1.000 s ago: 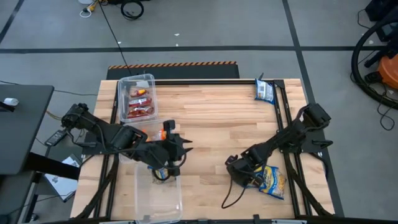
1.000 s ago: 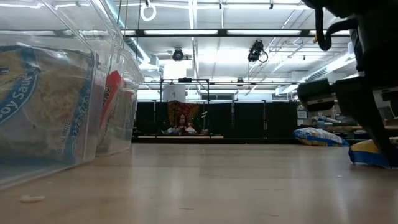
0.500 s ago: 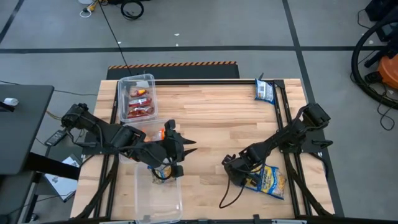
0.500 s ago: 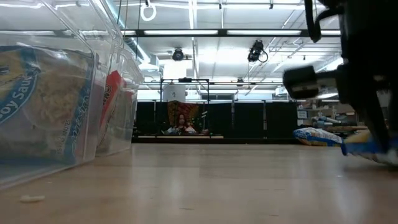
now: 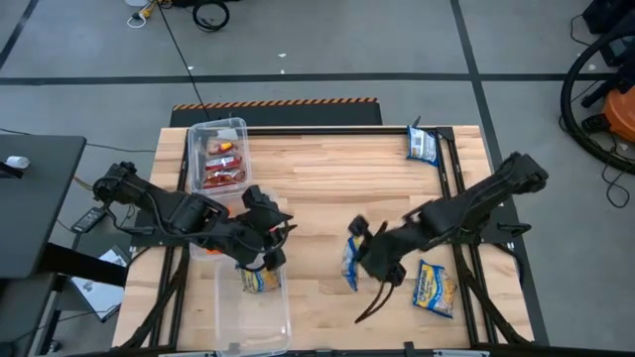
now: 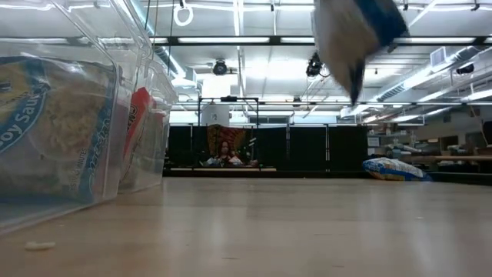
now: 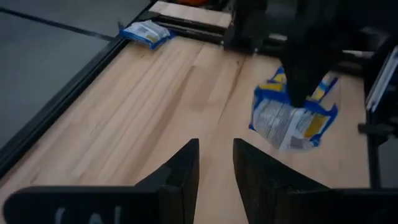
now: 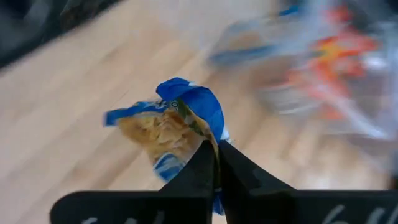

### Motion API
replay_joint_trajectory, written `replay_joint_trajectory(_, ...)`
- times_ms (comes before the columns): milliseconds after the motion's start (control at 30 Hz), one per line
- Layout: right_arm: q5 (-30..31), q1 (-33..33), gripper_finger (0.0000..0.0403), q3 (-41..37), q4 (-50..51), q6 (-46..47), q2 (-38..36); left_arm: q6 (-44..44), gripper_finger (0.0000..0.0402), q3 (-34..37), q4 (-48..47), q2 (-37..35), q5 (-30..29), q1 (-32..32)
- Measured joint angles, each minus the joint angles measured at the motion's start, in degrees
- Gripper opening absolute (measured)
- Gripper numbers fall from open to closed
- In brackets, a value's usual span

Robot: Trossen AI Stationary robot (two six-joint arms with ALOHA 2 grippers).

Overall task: Sort Maruchan noodles
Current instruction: Put the blue noodle pack into the bottom transparent bin

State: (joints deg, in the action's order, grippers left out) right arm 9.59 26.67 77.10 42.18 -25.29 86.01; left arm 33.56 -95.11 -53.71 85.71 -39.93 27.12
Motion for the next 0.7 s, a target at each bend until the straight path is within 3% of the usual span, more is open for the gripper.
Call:
replay_joint_trajectory(133, 7.6, -1.4, 0.0018, 2.4, -1.0, 11.8, -4.5, -0.6, 0.0121, 0.0, 5.3, 0.0, 0.8, -1.3)
replay_joint_trajectory(300, 16.5, -3.8, 0.0013, 2.5, 1.7, 22.6, -7.9, -5.9, 0.0182, -0.1, 17.8, 1.4, 0.8, -3.1)
replay_joint_trajectory(500, 23.0, -5.2, 0.0013, 2.5, 2.3, 23.0, -8.3, -5.7, 0.0263, 0.0, 23.8, 6.0, 2.9, -7.9)
replay_joint_trajectory(700, 27.0, -5.5, 0.0013, 2.5, 1.0, 22.7, -7.6, -3.3, 0.0280, 0.0, 25.0, 10.5, 4.8, -11.5)
